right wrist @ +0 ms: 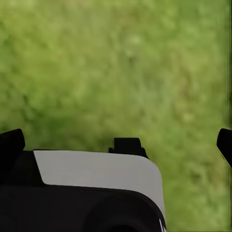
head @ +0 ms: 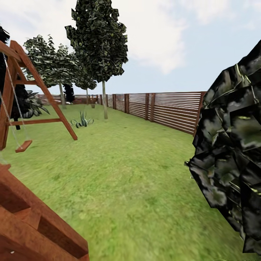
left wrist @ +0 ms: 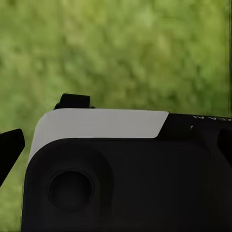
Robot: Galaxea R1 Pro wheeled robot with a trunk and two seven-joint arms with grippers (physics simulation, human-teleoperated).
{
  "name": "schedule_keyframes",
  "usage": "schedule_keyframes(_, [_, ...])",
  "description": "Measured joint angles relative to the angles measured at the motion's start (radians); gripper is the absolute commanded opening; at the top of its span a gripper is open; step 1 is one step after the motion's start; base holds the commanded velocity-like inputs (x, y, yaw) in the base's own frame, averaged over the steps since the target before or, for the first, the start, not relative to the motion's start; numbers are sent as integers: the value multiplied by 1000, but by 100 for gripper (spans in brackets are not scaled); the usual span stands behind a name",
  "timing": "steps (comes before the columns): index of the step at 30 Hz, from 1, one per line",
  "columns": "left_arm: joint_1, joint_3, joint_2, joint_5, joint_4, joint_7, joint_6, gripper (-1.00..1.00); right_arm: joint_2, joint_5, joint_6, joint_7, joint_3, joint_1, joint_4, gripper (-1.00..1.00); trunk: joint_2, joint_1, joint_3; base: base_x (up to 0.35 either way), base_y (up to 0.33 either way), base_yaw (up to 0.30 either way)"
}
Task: Take the three Easter eggs out of the wicker basket on the lawn in the garden, then place them on the lawn next to a single tree (choose any tree) so that all three eggs are next to the same tree and none are left in the basket.
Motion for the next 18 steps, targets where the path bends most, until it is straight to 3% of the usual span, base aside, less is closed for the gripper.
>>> schedule_keyframes(10, [0, 0, 0, 0, 0, 0, 0, 100, -1, 0, 0, 0, 0, 0, 0, 100, 0, 0, 5, 21, -35, -210])
schedule_keyframes(18, [0, 0, 1, 0, 0, 0, 0, 100, 0, 0, 0, 0, 0, 0, 0, 100, 0, 0, 6, 177, -169, -43])
